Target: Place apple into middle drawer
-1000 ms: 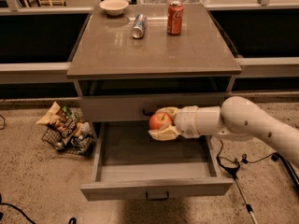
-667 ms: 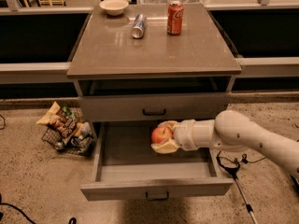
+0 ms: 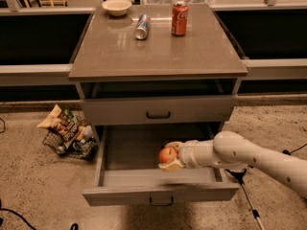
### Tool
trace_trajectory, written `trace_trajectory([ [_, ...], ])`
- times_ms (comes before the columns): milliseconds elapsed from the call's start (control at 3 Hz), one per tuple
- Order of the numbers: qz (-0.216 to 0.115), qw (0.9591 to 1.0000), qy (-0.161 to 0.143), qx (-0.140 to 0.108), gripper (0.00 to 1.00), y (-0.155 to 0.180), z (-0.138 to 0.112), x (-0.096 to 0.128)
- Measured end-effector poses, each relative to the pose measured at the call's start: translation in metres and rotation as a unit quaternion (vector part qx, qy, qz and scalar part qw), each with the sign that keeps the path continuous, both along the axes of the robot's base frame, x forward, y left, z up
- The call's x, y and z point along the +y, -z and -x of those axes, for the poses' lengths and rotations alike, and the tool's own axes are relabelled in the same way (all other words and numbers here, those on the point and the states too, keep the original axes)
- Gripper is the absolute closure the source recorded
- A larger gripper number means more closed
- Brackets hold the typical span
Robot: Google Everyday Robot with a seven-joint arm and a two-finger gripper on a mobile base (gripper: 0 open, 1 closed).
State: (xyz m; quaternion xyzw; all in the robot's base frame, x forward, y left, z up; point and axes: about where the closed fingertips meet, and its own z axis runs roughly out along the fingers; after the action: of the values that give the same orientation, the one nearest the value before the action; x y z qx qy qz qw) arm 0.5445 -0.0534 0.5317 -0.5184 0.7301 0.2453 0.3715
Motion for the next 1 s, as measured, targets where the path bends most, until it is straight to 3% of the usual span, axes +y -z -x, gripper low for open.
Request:
trace_trajectory([
  [333, 0.002, 1.0, 0.005, 0.006, 1.0, 0.007, -0.001, 0.001],
  [1000, 0.055, 0.9981, 0.026, 0.012, 1.0, 0.078, -0.036, -0.003],
])
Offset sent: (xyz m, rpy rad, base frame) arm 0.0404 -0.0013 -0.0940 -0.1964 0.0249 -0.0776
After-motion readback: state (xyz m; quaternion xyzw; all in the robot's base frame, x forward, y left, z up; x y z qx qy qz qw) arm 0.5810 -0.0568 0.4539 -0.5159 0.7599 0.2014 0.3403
